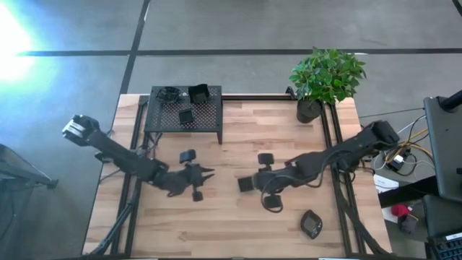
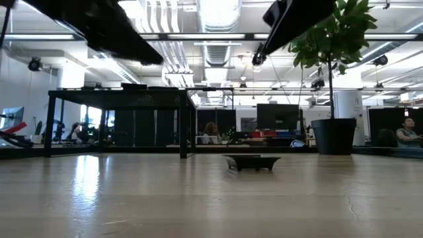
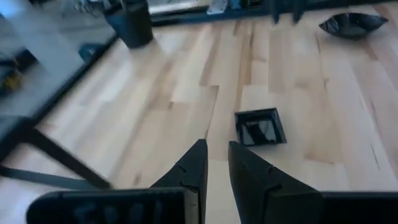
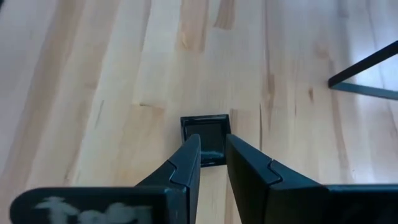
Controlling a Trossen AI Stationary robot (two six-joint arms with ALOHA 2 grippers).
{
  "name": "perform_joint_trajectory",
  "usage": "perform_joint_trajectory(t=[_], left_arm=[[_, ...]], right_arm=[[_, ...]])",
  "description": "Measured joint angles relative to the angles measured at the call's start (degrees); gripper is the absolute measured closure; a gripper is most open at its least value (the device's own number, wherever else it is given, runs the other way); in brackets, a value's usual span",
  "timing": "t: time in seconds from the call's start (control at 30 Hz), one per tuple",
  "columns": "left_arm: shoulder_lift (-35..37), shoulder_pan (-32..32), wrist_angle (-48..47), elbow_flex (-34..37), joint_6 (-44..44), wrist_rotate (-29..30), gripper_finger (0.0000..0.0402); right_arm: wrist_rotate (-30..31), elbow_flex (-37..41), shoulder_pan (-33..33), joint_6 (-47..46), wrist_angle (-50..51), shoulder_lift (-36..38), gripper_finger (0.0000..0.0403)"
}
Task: Pick & Place Mini shaped plates
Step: Stack the square plate on top of the stacked square plate on the shelf
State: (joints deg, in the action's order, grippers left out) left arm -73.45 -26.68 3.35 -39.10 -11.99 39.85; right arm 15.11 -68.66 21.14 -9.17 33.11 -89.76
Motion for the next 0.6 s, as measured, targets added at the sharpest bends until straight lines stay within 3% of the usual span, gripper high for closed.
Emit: perform_joint_trajectory(t=[0.27,0.4,0.6], left_arm=[[-10.07,8.14,9.52,-1.14,2.22,-17.43,0.0342],[-15.08,10.01,16.0,-1.76,4.28,-21.63,0.0342],[-22.17,12.77,16.66,-5.46,4.42,-23.1,0.0342]], right_arm=[[0.02,0.2,1.46,0.14,0.62,2.94,0.0335],[-0.02,0.21,1.91,0.63,0.63,2.94,0.0332],[0.0,0.43,1.89,1.05,0.71,3.03,0.0335]])
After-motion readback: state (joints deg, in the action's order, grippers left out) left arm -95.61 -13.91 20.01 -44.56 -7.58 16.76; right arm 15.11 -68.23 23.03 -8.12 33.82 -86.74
